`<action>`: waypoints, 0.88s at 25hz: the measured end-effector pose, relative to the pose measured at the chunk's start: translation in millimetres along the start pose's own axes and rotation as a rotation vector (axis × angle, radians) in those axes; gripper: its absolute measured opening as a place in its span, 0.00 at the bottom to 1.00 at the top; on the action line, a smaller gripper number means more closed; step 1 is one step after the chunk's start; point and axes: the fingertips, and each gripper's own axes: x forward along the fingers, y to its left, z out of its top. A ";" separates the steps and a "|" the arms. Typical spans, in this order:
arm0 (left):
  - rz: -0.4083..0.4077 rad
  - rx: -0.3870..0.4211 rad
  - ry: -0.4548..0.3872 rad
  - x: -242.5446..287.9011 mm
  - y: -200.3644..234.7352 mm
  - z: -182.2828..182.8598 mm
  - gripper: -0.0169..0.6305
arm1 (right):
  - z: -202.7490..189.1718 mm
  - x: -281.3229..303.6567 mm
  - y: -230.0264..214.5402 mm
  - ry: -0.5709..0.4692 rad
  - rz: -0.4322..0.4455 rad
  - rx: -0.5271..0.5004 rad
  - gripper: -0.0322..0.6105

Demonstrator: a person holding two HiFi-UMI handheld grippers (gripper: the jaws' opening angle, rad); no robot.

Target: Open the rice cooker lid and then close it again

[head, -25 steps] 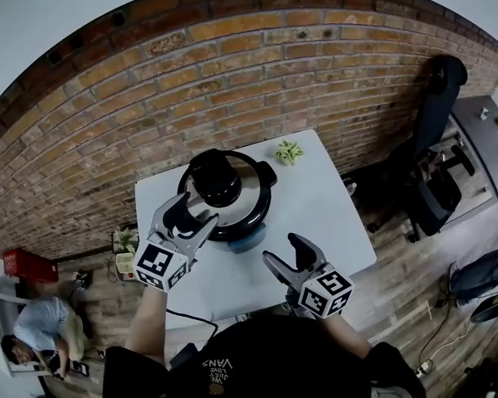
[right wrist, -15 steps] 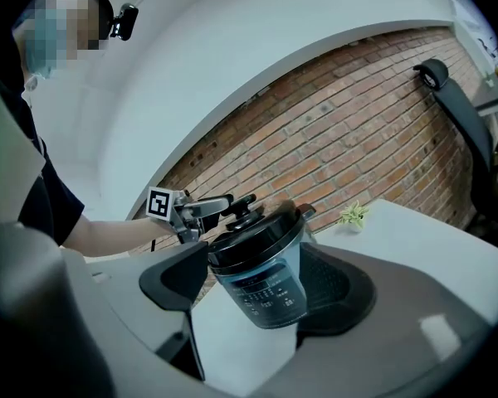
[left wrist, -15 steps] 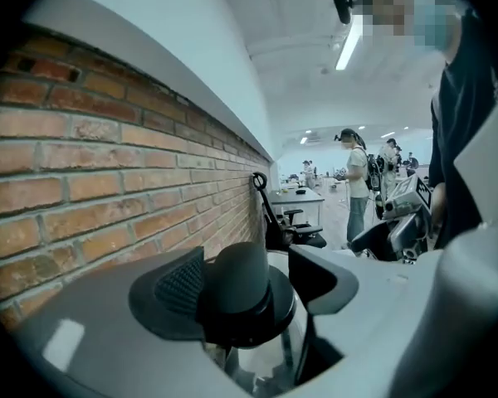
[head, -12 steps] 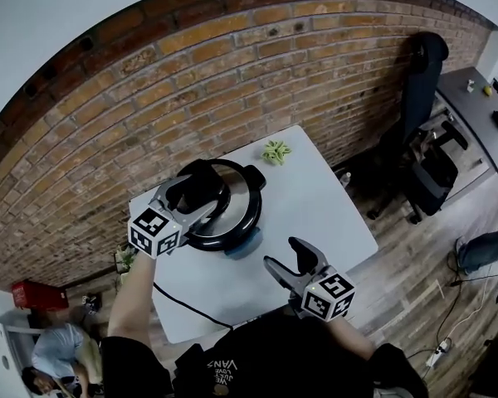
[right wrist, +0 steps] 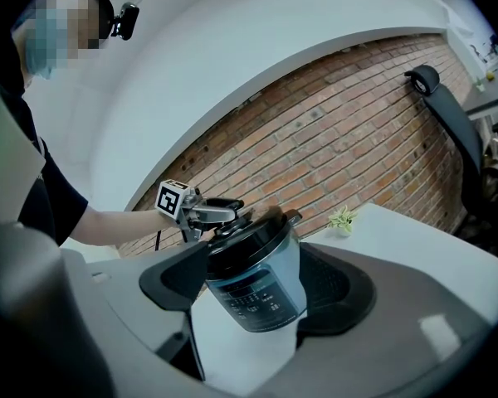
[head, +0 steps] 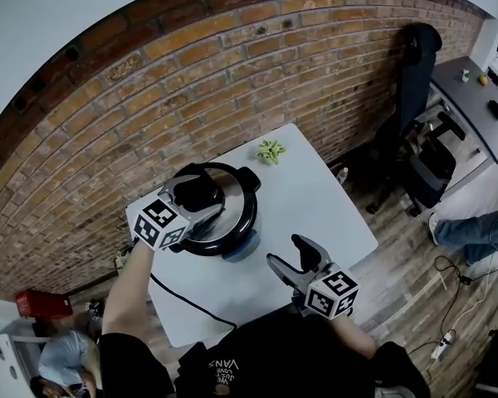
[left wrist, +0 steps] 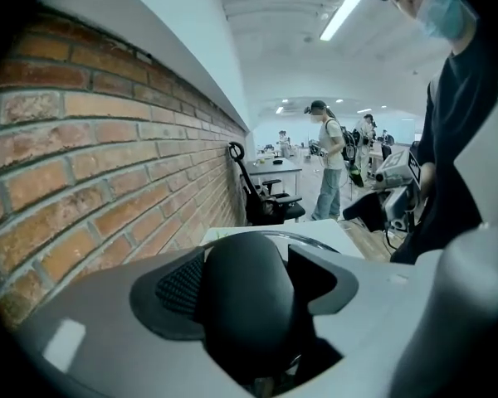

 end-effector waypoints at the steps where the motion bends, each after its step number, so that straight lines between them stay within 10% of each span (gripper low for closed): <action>1: -0.002 0.001 0.009 0.5 0.8 -0.6 0.48 | -0.4 0.8 -0.4 0.002 0.001 0.001 0.57; 13: -0.082 0.061 0.023 -1.6 -1.8 -3.1 0.48 | -9.0 2.7 -1.6 0.020 -0.009 0.014 0.57; 22: -0.301 0.224 0.015 -2.2 -13.1 -3.6 0.48 | -18.6 -3.0 -3.5 0.022 -0.052 0.027 0.57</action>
